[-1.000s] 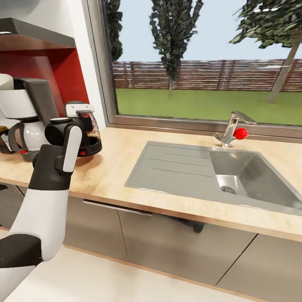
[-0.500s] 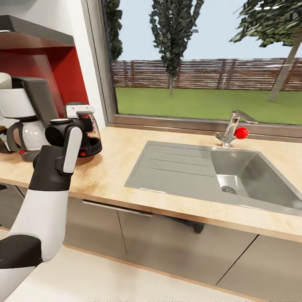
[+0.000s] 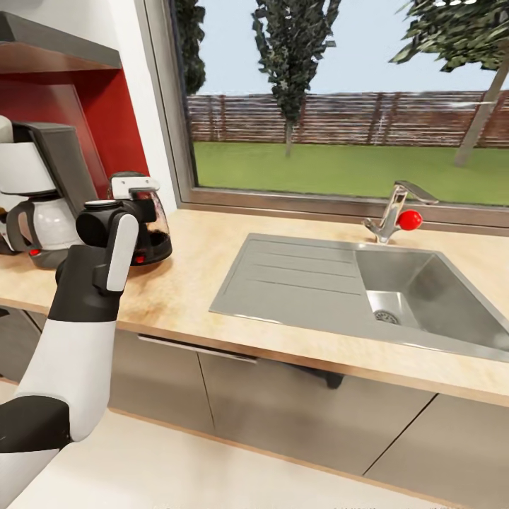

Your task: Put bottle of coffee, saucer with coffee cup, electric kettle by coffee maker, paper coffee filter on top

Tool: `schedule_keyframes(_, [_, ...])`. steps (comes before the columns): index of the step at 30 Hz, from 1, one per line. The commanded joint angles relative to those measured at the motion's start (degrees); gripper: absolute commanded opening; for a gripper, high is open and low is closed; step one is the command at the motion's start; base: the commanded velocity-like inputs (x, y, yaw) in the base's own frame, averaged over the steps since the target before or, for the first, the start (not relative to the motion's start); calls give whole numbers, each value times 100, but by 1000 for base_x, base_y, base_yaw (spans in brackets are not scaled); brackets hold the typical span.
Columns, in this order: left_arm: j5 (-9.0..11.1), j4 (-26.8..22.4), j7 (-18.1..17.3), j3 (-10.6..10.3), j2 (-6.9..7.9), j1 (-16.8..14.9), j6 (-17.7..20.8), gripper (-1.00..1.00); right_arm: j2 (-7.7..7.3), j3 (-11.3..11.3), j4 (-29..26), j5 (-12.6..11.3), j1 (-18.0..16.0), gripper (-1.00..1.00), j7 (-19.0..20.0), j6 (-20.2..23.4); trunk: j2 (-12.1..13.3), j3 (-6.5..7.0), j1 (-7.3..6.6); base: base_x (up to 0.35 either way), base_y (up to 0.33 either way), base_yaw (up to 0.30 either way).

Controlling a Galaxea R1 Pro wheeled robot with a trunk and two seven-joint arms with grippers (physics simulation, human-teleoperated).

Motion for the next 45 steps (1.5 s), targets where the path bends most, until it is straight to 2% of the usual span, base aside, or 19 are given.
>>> schedule_keyframes(1, [24,-5,62,-13,4,-6,18,-100,-3,24,3,28,-4,100,-3,-14,-3,-7,-1,0,0,0])
schedule_keyframes(45, [20,-5,69,-12,11,-6,18,-100,-3,24,3,28,-4,100,-3,-14,-3,-13,-1,19,42,0])
